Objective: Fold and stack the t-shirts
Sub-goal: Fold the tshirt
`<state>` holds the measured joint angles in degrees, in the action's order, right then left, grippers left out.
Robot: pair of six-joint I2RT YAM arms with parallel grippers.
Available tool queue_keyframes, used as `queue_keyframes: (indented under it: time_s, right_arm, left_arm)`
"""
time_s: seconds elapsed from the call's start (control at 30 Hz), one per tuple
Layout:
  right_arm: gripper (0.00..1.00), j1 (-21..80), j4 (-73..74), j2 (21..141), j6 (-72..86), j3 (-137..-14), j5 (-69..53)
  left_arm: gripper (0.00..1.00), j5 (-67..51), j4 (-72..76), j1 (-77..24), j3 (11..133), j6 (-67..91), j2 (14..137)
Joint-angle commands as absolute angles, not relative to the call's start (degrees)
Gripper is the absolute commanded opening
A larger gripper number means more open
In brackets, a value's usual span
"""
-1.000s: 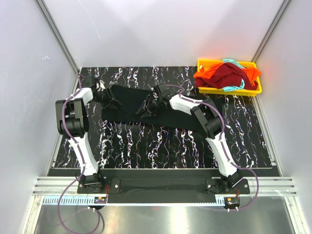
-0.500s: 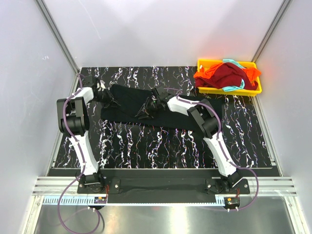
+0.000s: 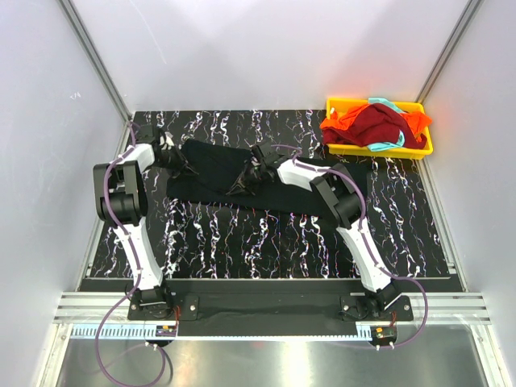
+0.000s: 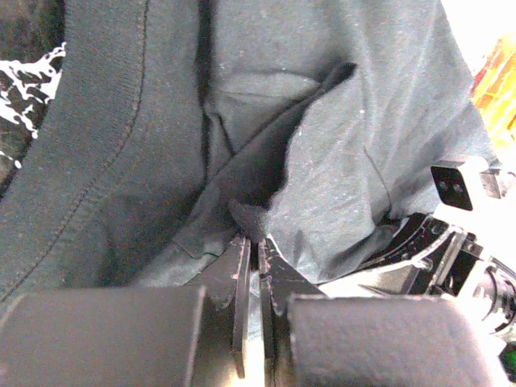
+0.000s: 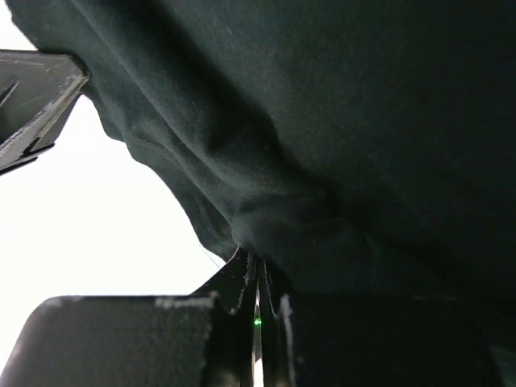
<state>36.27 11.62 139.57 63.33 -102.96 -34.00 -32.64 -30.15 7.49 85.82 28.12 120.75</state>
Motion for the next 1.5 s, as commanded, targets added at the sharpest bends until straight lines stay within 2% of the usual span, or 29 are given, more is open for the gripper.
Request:
queue_keyframes:
  time_s: [0.0,0.77,1.17,1.47]
  right_arm:
    - [0.0,34.72,11.16,136.41,59.69,-104.94,-34.28]
    - [0.0,28.56,16.08,138.34,54.41,-113.73,-38.05]
    - [0.0,28.74,16.61,134.65,54.67,-106.18,-42.01]
    - [0.0,29.44,17.23,133.42,53.09,-102.83,-43.33]
  left_arm:
    - [0.0,-32.43,-29.18,7.38,87.8,29.44,116.02]
    - [0.0,-32.7,-26.46,3.52,95.63,37.44,119.1]
    - [0.0,-31.12,-26.89,3.69,82.63,34.01,111.27]
    - [0.0,-29.0,-27.51,4.57,78.84,32.34,108.28]
